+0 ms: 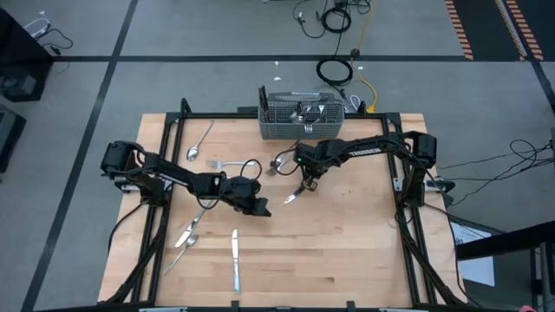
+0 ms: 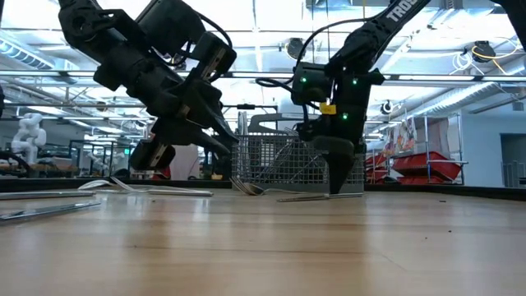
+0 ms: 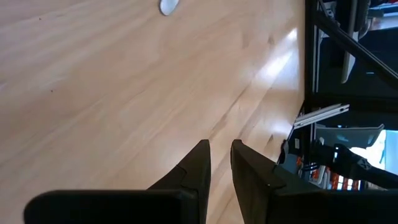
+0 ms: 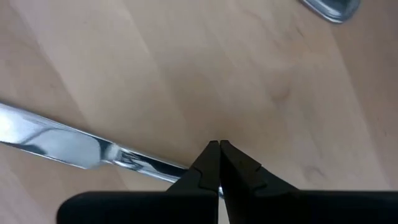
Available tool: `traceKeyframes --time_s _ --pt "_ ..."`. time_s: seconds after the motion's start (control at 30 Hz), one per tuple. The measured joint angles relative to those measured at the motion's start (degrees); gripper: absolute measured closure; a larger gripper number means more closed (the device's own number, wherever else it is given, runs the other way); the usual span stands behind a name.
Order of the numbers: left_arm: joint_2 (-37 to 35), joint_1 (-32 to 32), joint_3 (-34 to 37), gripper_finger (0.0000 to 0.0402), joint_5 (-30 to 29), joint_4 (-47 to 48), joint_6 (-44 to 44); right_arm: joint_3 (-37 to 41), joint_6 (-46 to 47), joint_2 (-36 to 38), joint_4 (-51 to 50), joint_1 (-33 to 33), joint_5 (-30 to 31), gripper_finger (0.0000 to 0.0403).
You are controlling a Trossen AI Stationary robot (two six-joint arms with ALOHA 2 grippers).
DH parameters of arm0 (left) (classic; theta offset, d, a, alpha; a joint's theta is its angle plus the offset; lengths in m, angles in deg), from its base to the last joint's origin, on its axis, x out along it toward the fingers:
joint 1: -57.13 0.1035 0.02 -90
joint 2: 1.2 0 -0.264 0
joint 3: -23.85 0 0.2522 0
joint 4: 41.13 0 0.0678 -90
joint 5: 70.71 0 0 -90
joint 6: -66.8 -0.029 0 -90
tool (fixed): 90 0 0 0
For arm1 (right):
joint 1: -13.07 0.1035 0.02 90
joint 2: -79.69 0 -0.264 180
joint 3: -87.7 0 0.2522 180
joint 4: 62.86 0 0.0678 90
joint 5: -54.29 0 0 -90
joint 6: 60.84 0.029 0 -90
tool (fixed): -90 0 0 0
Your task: Sort silverware
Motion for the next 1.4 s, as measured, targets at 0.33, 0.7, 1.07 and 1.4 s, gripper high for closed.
traceKeyframes --time_s 0.33,0.7,1.07,1.4 --pt "0.00 0.00 0.00 0.0331 -0.02 -0.32 -0.04 3.54 6.72 0.10 4.56 0.86 -1.91 0.0403" --pt "0.02 0.02 0.02 0.0331 -11.92 -2.68 -0.11 4.15 22.40 1.69 2.01 12.21 -1.94 0.0403" --pt "0.04 1.31 0.07 0.0331 -18.09 -13.53 -4.52 3.85 24.07 18.35 -6.92 14.56 3.10 0.0403" --pt "0.07 3.93 0.07 0.0331 -11.33 -25.77 -1.46 14.60 45.21 22.54 4.14 20.69 0.37 0.0319"
